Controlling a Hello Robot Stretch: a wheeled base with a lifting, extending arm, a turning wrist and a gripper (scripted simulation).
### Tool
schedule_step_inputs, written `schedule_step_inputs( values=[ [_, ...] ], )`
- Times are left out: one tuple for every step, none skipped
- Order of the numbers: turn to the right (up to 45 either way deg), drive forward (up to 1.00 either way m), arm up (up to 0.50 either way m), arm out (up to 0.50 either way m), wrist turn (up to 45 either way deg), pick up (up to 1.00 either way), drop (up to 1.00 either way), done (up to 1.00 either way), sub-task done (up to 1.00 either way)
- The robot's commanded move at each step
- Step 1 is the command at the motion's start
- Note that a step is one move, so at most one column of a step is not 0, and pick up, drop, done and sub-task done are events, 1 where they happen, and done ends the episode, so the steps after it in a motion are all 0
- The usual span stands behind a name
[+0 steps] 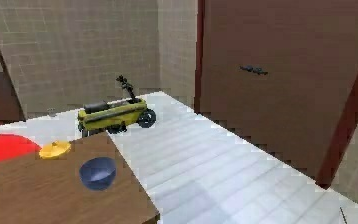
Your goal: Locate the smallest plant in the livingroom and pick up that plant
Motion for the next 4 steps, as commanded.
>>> schedule_step_inputs(
  values=[
    [-45.0, 0.0, 0.0, 0.0, 0.0, 0.0, 0.0, 0.0, 0.0],
    [-45.0, 0.0, 0.0, 0.0, 0.0, 0.0, 0.0, 0.0, 0.0],
    [-33.0, 0.0, 0.0, 0.0, 0.0, 0.0, 0.0, 0.0, 0.0],
    [0.0, 0.15, 0.0, 0.0, 0.0, 0.0, 0.0, 0.0, 0.0]
  ],
)
